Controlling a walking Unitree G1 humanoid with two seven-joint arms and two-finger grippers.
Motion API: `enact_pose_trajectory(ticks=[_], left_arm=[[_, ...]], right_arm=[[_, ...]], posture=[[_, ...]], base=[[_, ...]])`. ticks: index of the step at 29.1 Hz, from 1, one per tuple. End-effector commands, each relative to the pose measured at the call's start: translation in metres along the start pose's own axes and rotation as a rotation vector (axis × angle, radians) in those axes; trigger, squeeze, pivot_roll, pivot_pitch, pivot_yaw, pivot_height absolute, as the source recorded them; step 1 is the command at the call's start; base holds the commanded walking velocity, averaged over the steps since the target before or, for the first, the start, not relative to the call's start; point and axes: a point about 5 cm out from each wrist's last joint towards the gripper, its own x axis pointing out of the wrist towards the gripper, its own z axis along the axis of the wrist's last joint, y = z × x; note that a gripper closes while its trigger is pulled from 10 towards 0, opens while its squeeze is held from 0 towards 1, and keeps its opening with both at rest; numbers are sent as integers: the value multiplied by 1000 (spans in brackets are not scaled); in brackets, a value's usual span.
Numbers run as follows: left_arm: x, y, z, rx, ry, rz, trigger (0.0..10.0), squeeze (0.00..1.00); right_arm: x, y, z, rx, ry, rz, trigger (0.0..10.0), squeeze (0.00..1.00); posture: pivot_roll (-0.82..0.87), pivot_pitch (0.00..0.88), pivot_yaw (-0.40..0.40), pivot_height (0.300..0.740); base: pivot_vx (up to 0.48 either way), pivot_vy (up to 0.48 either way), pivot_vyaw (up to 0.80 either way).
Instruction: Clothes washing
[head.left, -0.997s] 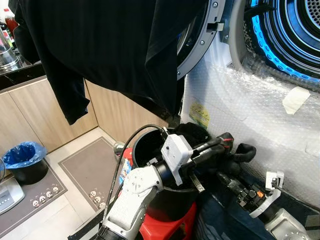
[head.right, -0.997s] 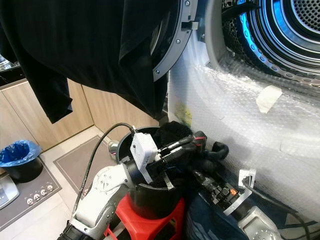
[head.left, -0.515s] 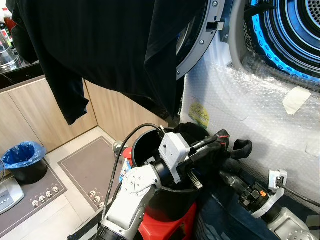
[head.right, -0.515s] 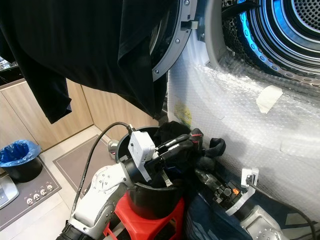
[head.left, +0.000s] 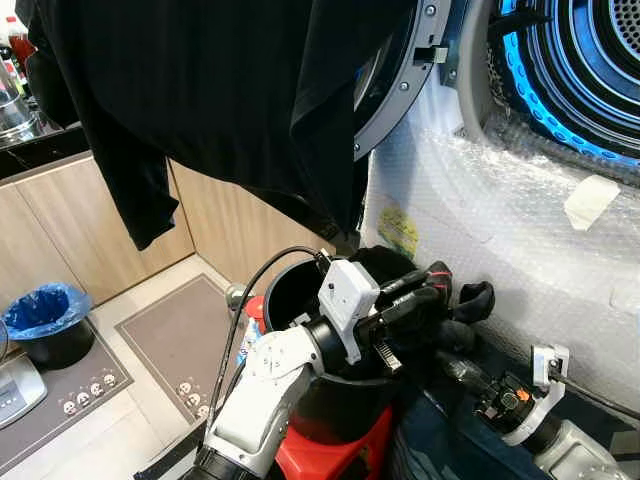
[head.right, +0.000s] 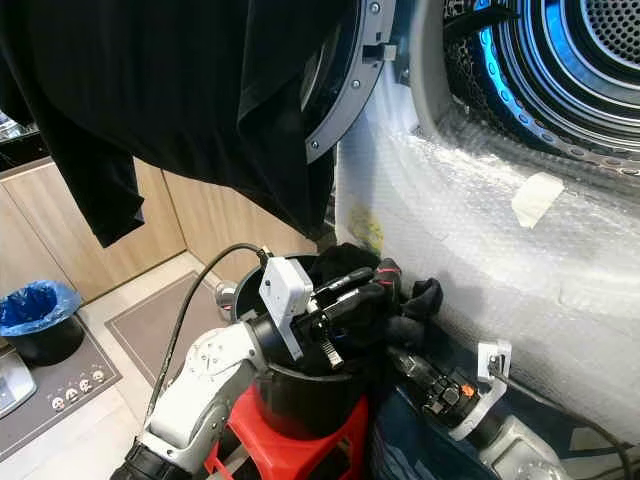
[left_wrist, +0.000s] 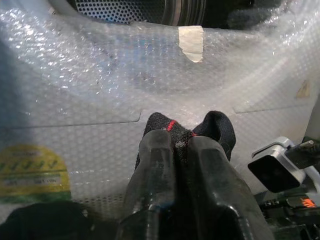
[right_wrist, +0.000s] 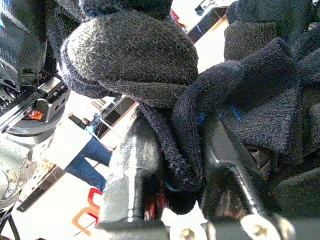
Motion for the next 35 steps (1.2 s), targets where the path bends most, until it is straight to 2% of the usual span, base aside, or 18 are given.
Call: enact_pose_trajectory(ticks=[1,14,17,22,26,27,29,32,33,34,35], left_arm=[[1,3,5,-18,-19,2,10000,1000],[-3,-1,25,-24,-64,-35,10000,1000],[-5,-9,23,-35,-44,-93,10000,1000],[-10,-15,20,-49,-8,-129,10000,1000],[-15,-15,21,0,27,-103,10000,1000],[-21,-16,22,2,47,-126,10000,0],[-27,-16,25,-8,70,-148,10000,0],[-31,-14,32,24,54,-141,10000,0],[-33,-13,33,35,59,-141,10000,0],[-35,-13,33,44,68,-143,10000,0],[-38,-12,32,54,80,-144,10000,0]], right_arm=[[3,5,7,-25,3,33,0,0],[4,4,5,-27,11,26,0,0],[4,-2,6,-45,7,-14,0,0],[4,-3,11,-54,-6,-16,0,0],[2,-1,17,-67,-13,-10,0,0],[3,1,23,-80,-26,-8,0,0],[4,5,30,-95,-37,9,0,0],[7,10,34,-120,-32,34,0,0],[7,13,36,-129,-29,46,588,0],[8,16,38,-136,-20,62,4353,0],[9,20,41,-152,-14,84,9451,0]], posture=[[-123,18,-32,740],[-109,32,-31,740],[-111,28,-32,740],[-113,30,-24,740],[-113,32,-21,740],[-112,29,-22,740],[-112,31,-23,740],[-111,35,-23,740],[-111,35,-23,740],[-111,35,-23,740],[-112,35,-23,740]], base=[[0,0,0],[0,0,0],[0,0,0],[0,0,0],[0,0,0],[0,0,0],[0,0,0],[0,0,0],[0,0,0],[0,0,0],[0,0,0]])
